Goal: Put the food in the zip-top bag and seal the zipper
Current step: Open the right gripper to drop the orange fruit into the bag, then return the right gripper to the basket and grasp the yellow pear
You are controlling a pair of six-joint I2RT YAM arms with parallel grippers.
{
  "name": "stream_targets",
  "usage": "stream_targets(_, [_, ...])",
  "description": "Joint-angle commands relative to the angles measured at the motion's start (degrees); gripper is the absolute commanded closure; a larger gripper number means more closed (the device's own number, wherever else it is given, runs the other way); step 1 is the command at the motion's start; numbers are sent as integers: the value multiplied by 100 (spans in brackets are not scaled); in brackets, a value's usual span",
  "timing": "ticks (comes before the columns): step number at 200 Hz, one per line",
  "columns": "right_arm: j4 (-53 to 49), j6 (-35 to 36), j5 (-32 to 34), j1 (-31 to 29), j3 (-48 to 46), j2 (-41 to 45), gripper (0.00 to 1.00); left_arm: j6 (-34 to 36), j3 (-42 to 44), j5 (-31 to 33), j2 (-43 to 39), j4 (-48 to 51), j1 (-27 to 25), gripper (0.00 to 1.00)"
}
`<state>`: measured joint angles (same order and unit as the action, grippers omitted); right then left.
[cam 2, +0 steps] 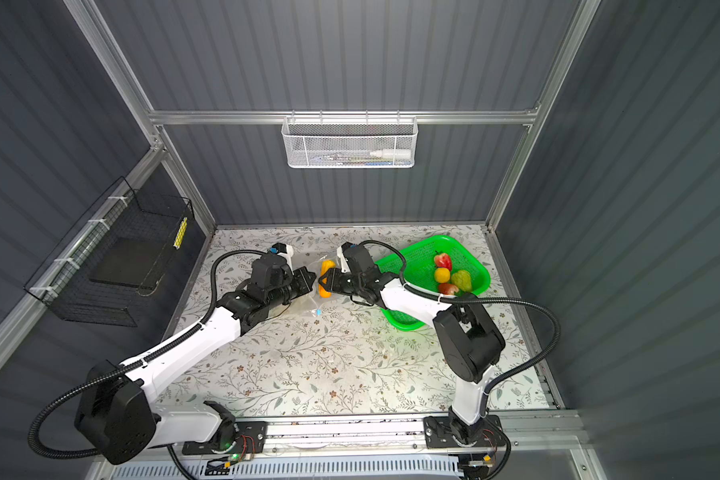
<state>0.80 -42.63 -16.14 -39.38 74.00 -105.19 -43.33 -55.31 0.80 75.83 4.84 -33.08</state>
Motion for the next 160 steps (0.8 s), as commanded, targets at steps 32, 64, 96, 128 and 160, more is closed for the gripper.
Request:
stream_targets(32, [-671,-44,468,-30,378,-278,45,210,14,-103,-174,-46,-23,100])
stream_targets(64, [-663,87,411,-84,462,-181,37,267,-57,-28,-157,52,-23,100])
stream_targets(96, [-709,235,367,-79,475,88,33,203,-59,30,-156,61,-23,100])
stream_targets(128, [-910,578,306,-9,470,550,29,149,-48,119,-191,102,-23,100])
stream_targets(160, [-1253,962,30,394,380,1127,25,123,-43,166,-201,100,-23,100])
